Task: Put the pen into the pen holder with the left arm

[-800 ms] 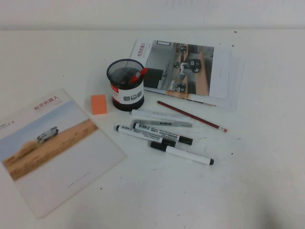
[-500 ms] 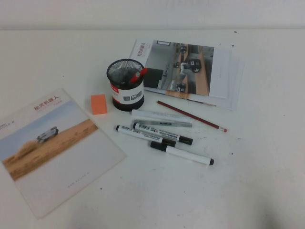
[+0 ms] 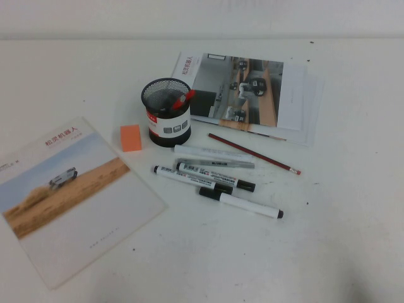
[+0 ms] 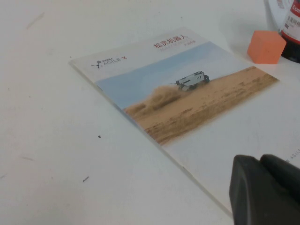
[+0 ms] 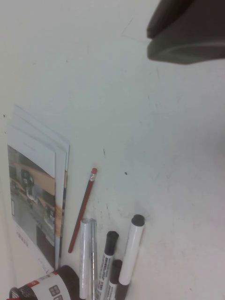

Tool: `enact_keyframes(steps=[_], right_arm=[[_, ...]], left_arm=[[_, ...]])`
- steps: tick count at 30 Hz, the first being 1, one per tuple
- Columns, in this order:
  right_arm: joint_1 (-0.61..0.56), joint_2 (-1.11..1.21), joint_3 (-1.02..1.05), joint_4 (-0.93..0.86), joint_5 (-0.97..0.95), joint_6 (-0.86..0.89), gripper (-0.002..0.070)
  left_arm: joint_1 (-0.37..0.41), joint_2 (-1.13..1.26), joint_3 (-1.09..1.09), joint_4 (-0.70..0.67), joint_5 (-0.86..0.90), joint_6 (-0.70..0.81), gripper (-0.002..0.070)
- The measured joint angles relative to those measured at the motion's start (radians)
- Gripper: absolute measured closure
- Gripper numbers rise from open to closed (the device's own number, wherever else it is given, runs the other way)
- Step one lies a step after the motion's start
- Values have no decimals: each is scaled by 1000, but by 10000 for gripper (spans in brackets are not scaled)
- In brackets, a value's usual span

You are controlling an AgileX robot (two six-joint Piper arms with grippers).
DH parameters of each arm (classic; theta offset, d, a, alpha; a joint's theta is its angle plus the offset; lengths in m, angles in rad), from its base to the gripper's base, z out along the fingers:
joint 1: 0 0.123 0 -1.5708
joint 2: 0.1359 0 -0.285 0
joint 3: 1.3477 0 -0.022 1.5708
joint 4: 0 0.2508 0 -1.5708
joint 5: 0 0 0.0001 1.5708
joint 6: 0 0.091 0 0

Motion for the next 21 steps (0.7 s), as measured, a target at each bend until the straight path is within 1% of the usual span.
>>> enact_keyframes(steps=[17,21], right_arm=[[0,0,0,0,0,0,698],[0,0,0,0,0,0,698]], left_arm=[[0,0,0,-2,-2,0,676],[0,0,6,-19,-60,-38,676]])
